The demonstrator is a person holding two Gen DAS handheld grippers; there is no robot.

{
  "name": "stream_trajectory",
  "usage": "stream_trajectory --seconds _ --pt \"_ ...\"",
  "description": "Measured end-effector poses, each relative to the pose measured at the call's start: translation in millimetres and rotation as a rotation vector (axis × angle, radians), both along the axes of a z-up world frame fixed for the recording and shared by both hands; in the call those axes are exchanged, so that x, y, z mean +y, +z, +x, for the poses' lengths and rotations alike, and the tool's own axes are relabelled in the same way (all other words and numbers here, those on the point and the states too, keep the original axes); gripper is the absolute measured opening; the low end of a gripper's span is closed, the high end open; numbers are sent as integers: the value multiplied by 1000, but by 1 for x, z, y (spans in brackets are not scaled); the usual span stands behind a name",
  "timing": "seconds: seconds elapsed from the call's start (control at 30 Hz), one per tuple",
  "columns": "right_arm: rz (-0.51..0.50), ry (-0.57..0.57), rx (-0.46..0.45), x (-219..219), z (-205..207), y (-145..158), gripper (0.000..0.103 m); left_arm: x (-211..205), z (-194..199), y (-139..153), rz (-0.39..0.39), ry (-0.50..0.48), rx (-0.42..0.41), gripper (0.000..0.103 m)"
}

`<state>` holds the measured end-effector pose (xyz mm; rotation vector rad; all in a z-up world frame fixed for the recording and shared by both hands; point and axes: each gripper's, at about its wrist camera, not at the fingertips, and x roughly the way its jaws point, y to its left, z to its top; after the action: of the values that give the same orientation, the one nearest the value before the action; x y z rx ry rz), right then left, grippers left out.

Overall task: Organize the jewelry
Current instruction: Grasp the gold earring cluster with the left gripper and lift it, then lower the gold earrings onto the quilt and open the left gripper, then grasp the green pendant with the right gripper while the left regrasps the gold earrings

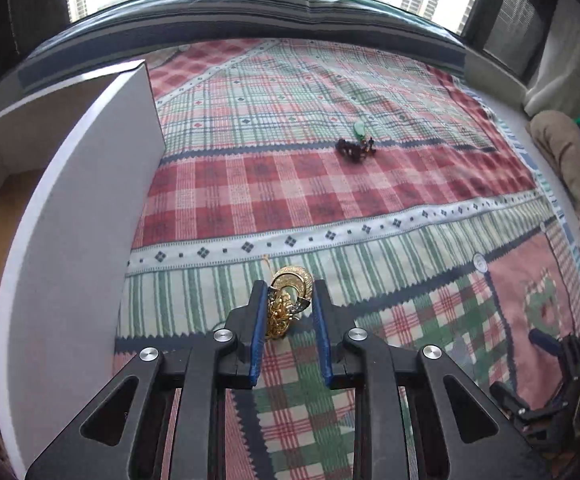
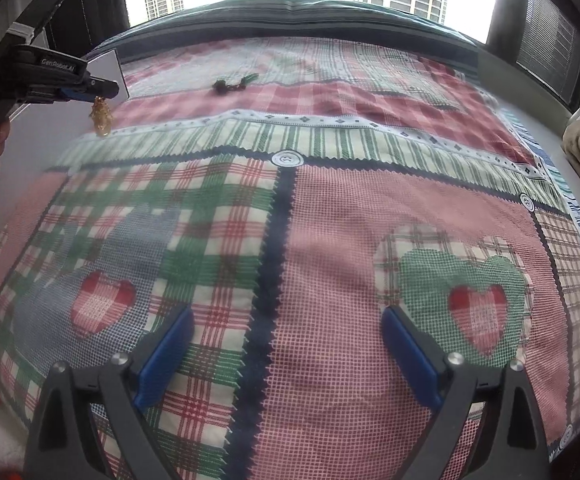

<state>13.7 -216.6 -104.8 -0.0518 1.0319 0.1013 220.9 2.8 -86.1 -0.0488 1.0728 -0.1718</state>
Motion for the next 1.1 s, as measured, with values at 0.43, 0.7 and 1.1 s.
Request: stream_trajectory --seconds 0.43,0.7,1.1 --pt "289 111 23 14 118 69 94 36 -96 -14 -45 76 -11 83" --pt "182 229 91 93 264 25 51 48 -127 -24 -88 87 25 83" --pt "259 212 165 67 220 24 9 45 -121 -28 -99 55 35 83"
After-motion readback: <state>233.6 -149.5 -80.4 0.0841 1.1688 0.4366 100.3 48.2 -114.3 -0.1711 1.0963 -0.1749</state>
